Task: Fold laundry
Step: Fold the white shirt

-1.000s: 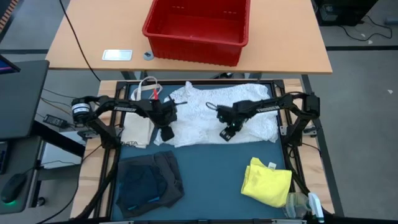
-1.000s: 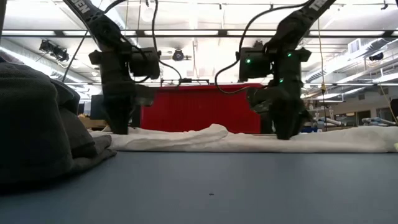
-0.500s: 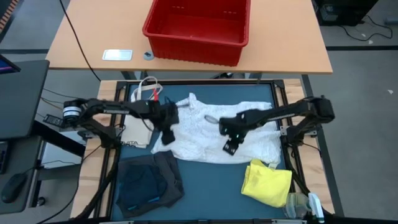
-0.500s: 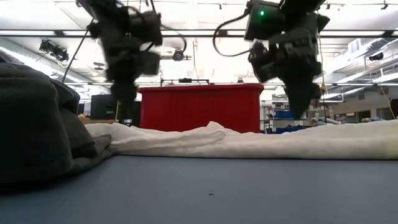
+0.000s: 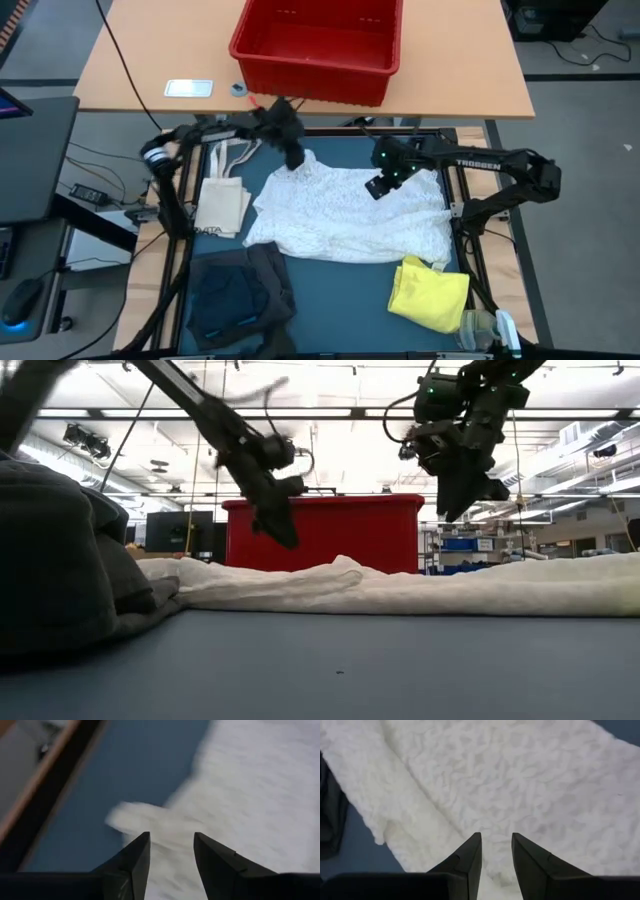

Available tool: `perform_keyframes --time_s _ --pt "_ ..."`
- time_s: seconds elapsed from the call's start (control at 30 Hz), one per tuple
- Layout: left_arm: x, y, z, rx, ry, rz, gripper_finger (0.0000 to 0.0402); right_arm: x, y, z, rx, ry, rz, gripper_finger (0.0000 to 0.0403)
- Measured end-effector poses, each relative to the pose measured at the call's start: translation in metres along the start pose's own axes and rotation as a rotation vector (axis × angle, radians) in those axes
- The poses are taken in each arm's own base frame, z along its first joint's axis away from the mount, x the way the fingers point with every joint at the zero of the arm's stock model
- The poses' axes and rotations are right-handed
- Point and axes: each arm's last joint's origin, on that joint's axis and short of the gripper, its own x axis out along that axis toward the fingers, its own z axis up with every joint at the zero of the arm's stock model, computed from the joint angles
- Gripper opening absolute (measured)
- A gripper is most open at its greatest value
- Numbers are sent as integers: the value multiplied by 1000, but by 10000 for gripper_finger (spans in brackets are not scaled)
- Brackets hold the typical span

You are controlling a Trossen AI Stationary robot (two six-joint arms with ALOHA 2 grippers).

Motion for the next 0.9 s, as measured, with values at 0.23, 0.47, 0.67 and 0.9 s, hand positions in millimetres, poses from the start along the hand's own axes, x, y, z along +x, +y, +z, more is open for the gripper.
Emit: perform_keyframes --time_s 0.23,0.47,0.67,0.9 --pt "43 52 22 -213 44 73 155 -2 -7 -1 61 29 -33 114" --pt "59 51 24 -198 239 21 155 -3 -11 -8 84 95 -86 114" --pt "73 49 18 -181 265 11 154 -4 -14 -9 86 98 -117 114" --pt "91 51 19 -270 223 101 105 -6 -23 -4 77 48 -202 114"
